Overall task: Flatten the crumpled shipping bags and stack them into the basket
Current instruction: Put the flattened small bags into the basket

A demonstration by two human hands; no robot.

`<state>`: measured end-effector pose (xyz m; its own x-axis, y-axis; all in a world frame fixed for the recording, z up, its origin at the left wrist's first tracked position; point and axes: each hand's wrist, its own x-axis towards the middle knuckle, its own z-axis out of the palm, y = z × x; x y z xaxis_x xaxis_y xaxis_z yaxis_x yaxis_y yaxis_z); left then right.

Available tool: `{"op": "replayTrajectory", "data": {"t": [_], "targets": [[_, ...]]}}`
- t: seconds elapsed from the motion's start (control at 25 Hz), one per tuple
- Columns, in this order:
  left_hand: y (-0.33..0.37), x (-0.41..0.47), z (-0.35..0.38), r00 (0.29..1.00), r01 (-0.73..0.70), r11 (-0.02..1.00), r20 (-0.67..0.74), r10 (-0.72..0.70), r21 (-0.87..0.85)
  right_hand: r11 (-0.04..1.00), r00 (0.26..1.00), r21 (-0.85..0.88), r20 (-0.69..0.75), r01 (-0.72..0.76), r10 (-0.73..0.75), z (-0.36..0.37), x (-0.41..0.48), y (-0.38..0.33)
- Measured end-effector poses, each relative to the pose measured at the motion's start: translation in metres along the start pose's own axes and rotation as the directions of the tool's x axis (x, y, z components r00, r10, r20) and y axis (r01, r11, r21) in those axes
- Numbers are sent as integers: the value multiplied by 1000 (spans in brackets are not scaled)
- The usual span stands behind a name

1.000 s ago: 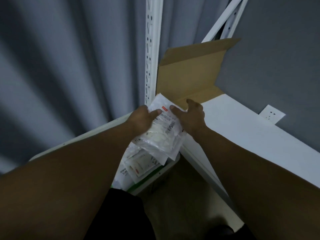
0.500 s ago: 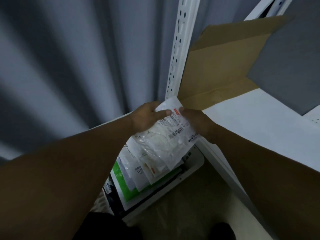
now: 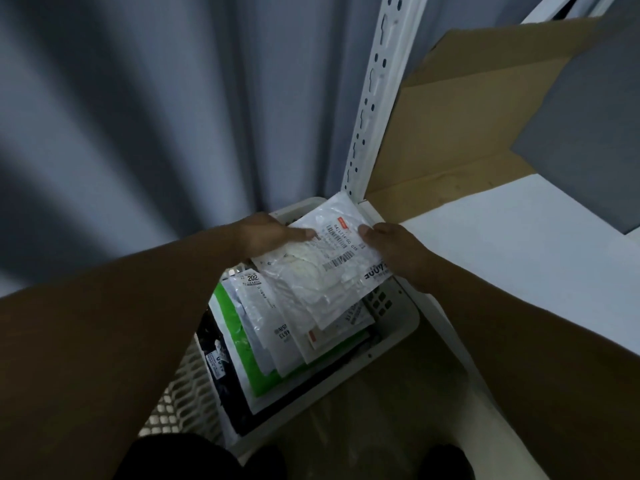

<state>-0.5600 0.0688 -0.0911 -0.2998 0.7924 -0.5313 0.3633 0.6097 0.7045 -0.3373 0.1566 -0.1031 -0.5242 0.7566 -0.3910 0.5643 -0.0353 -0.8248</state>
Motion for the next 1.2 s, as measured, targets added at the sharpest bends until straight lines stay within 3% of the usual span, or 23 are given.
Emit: {"op": "replayTrajectory", "data": {"t": [0.12,0.28,0.48,0.64,0.76,0.88,1.0,1.2], "targets": [[-24,9,-10,991,130,942,67,-115,-309,999,999,30,-22,-45,46,8,14,6],[-56,27,-4,979,203,741,125,-161,-640,985,981,44,-88,-168,172,34,43,17],[-102,54,30,955,290,514,212,-206,-807,975,970,18,-102,-221,221,62,73,41],[-132,75,54,936,281,420,150,-318,-863,894,930,343,-119,-289,347,85,80,77],[-139,91,64,929,240,368,103,-355,-898,697,866,654,-126,-294,484,108,84,98],[-135,109,61,928,150,411,-15,-371,-899,585,844,789,-176,-187,507,118,98,98],[-132,125,61,907,75,531,-164,-389,-844,608,815,782,-260,-136,517,121,114,90],[-130,135,76,898,14,609,-258,-357,-793,571,744,811,-299,-132,597,129,124,92]]}}
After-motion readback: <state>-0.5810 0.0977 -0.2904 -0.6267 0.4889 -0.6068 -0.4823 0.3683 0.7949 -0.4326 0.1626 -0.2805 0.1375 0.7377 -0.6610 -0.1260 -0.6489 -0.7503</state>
